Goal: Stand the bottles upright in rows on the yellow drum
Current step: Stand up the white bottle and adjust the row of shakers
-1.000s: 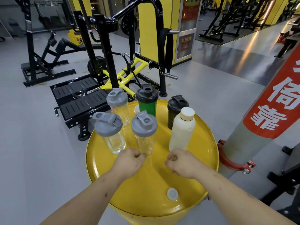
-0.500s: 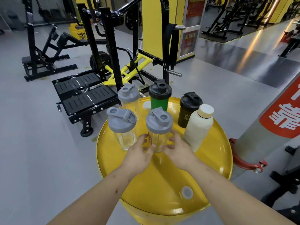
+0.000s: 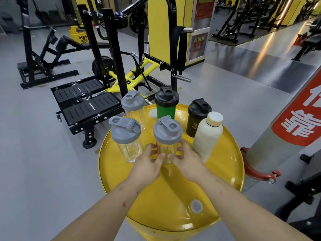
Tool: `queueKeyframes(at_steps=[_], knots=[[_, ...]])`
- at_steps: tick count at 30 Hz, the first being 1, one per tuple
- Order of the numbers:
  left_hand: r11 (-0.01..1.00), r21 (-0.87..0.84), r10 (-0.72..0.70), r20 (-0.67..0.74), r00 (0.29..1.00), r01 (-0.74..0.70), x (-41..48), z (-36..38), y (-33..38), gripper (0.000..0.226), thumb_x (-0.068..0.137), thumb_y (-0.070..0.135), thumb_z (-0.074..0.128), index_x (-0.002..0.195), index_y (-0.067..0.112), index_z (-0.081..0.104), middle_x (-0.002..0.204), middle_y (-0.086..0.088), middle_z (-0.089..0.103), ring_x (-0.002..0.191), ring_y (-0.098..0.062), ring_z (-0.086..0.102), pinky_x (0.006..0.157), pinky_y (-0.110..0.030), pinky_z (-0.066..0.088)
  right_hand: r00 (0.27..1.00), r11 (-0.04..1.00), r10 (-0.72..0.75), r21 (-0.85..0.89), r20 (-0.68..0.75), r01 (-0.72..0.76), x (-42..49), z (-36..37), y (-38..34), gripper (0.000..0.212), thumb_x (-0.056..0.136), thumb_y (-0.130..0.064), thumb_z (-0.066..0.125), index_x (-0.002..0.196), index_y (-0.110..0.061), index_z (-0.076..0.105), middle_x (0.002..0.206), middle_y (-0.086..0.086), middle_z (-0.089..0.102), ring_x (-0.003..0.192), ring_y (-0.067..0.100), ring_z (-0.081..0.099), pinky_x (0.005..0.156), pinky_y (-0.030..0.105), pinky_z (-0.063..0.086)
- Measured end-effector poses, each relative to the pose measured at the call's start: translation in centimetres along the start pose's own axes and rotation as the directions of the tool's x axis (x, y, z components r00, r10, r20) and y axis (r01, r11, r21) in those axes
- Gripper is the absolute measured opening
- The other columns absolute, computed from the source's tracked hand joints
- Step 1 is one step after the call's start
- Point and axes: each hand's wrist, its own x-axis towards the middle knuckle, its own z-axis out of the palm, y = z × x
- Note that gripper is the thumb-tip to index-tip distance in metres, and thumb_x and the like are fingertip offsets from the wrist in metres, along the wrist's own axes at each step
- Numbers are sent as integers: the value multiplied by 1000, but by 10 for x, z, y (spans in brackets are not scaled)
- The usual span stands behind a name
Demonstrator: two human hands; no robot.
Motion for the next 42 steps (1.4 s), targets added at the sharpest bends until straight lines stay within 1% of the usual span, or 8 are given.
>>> queueKeyframes(at_steps=[8, 13, 19, 24, 28, 32, 38, 42], knots=[[999, 25, -27, 29, 999, 26, -6, -5, 4, 46, 102, 43, 60, 142, 25, 48, 131, 10, 54, 99, 1, 65, 68, -51, 65, 988, 982, 152, -115, -23, -153, -3, 0, -6, 80, 92, -44, 66, 156, -18, 26, 128, 3, 58, 102, 20, 63, 77, 32, 49], [982, 156, -120, 55, 991, 110, -17, -21, -6, 24, 104, 40, 57, 113, 20, 67, 105, -1, 71, 81, -30, 74, 66, -50, 65, 929, 899, 325, -364, 177, -245, -15, 13, -9, 38, 86, -48, 58, 103, -14, 59, 97, 8, 74, 89, 26, 72, 75, 38, 57], [951, 234, -211, 12, 977, 203, -19, -57, -21, 42, 102, 38, 58, 90, -1, 69, 89, -17, 75, 65, -23, 72, 50, -31, 60, 934, 921, 243, -365, 263, -137, -17, 48, -33, 62, 88, -54, 54, 141, -22, 53, 127, 2, 67, 105, 18, 64, 78, 30, 54], [923, 295, -224, -115, 968, 248, -13, -89, -37, 38, 94, 36, 60, 72, 6, 62, 73, -12, 74, 62, -30, 74, 56, -45, 64, 956, 959, 174, -262, 237, -109, -12, 76, -57, 64, 95, -50, 53, 151, -22, 38, 122, -2, 61, 103, 21, 63, 86, 38, 56], [953, 217, -172, -189, 967, 211, -8, -108, -47, 14, 93, 35, 61, 104, 27, 61, 98, 8, 68, 78, -19, 72, 69, -42, 64, 979, 977, 123, -193, 165, -90, -8, 90, -70, 69, 99, -49, 52, 157, -26, 24, 141, 3, 54, 105, 24, 63, 83, 41, 57], [996, 21, -80, -110, 991, 83, -1, -115, -51, 53, 94, 37, 69, 141, 37, 45, 130, 11, 57, 112, -7, 64, 86, -46, 63, 990, 991, 88, -110, 109, -76, -2, 100, -75, 77, 99, -50, 52, 161, -30, 11, 154, 3, 43, 122, 24, 58, 91, 43, 56], [997, -83, -8, 5, 1000, 9, 5, -120, -51, 62, 96, 47, 66, 149, 52, 35, 141, 18, 52, 123, -9, 63, 95, -47, 60, 995, 996, 71, -63, 66, -67, 4, 110, -78, 72, 100, -50, 49, 160, -32, 13, 152, 1, 47, 125, 24, 58, 98, 45, 52], [994, -113, 16, 25, 1000, -13, 8, -119, -51, 58, 101, 43, 62, 152, 46, 34, 136, 19, 54, 119, -8, 66, 82, -40, 65, 996, 995, 81, -68, 32, -78, 8, 112, -78, 67, 102, -49, 48, 159, -29, 19, 149, 3, 50, 124, 26, 57, 91, 36, 49]])
